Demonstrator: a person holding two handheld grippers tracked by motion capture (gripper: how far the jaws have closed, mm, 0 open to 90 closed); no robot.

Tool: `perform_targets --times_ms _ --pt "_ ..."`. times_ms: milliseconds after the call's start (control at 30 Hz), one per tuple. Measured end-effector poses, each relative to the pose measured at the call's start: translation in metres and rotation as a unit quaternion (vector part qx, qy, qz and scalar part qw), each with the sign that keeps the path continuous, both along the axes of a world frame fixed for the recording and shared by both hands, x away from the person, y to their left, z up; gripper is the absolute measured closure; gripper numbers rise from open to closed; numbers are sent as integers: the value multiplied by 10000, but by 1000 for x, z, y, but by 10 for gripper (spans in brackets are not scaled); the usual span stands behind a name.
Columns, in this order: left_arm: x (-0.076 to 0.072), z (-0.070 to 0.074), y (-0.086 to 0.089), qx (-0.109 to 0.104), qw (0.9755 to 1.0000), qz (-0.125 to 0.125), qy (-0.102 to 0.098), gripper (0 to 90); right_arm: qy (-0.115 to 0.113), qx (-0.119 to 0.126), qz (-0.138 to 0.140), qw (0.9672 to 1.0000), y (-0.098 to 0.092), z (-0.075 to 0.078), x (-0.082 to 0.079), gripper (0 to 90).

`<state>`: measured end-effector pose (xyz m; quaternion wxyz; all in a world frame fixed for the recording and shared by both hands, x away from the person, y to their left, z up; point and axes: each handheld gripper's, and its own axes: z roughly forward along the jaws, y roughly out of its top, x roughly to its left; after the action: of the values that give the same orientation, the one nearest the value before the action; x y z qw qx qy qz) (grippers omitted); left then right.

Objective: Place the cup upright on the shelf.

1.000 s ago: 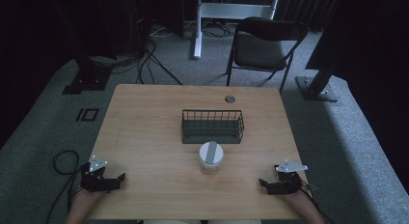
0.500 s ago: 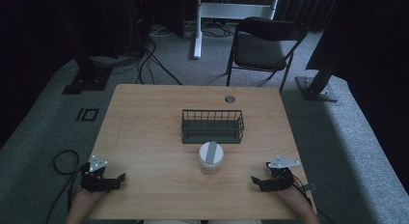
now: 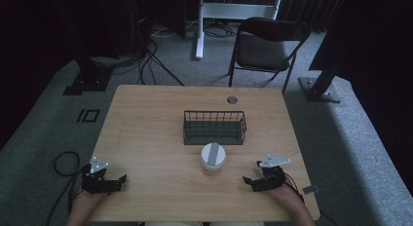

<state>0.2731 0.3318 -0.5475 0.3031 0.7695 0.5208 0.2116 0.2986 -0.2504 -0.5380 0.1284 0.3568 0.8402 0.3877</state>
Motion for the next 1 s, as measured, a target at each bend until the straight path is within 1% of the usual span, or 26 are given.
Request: perform_targets --times_ms 33,67,200,233,267,333,400,433,467,633,700,733,900,1000 --pt "0 0 0 1 10000 0 0 6 -18 33 53 10000 5 0 1 106" --pt "0 0 0 0 10000 0 0 6 -18 33 53 10000 5 0 1 106" --pt "0 0 0 2 10000 -2 2 6 -22 49 192 9998 16 0 2 106" --pt "0 0 0 1 10000 0 0 6 -45 51 257 9996 22 1 2 106" --pt "0 0 0 0 10000 1 0 6 -45 51 257 9996 22 1 2 106" --pt "0 0 0 1 10000 0 0 6 -11 113 320 9994 28 1 3 106" --pt "0 0 0 0 10000 0 0 6 -38 138 371 9992 35 2 4 105" --pt "0 0 0 1 10000 -1 1 6 -51 194 446 9988 41 4 5 105" --pt "0 0 0 1 10000 -1 1 6 -51 194 446 9988 41 4 5 105" --pt "0 0 0 1 10000 0 0 6 -99 354 538 9979 57 7 6 106" --pt "0 0 0 3 10000 -2 1 6 -129 350 551 9978 59 7 7 106" --pt "0 0 0 2 10000 -1 0 6 -135 392 591 9974 63 8 7 105" --pt "0 0 0 0 10000 0 0 6 -141 476 589 9970 70 9 8 106" --pt "0 0 0 0 10000 1 0 6 -177 611 602 9962 77 10 9 105"
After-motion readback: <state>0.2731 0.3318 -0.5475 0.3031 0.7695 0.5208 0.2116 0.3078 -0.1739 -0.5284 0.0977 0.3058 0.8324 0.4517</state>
